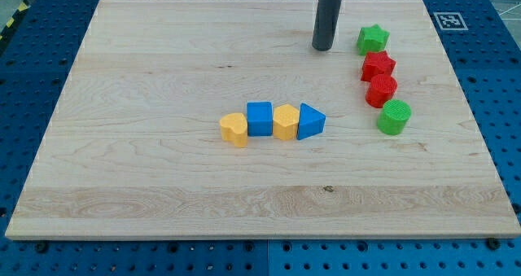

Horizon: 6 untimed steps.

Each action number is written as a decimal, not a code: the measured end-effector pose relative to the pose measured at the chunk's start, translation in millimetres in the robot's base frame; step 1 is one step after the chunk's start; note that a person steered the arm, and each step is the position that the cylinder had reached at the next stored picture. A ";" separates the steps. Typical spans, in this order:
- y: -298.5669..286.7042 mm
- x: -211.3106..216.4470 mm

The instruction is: Point at the green star

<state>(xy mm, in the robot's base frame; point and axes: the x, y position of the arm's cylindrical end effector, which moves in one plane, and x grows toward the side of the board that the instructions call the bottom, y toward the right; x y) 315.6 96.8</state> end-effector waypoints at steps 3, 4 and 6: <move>63.1 -93.5; 80.8 -93.6; 122.3 -79.9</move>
